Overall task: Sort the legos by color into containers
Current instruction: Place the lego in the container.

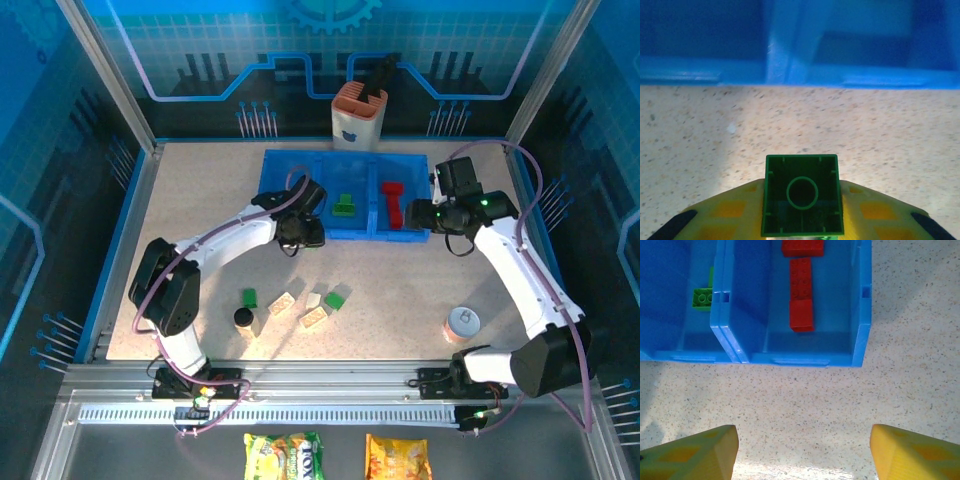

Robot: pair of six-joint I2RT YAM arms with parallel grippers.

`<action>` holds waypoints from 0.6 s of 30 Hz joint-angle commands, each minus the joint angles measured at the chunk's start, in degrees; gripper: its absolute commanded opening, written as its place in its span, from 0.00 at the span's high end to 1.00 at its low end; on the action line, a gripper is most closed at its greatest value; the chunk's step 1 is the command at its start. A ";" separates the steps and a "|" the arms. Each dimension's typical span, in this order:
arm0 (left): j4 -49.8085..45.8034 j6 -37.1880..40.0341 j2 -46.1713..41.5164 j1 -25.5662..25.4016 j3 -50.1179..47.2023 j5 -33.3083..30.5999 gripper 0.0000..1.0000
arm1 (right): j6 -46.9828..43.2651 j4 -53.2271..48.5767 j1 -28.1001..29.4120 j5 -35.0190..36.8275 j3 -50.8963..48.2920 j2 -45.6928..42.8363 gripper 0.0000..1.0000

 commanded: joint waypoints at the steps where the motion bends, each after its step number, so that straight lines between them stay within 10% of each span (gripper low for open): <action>1: -1.75 1.25 2.78 -1.13 4.16 1.25 0.67 | 0.40 -1.71 0.72 1.27 0.37 -1.36 0.29; 18: -4.46 2.99 18.24 -2.95 25.34 -4.40 0.67 | 0.68 -3.90 0.74 2.06 -2.10 -4.46 0.29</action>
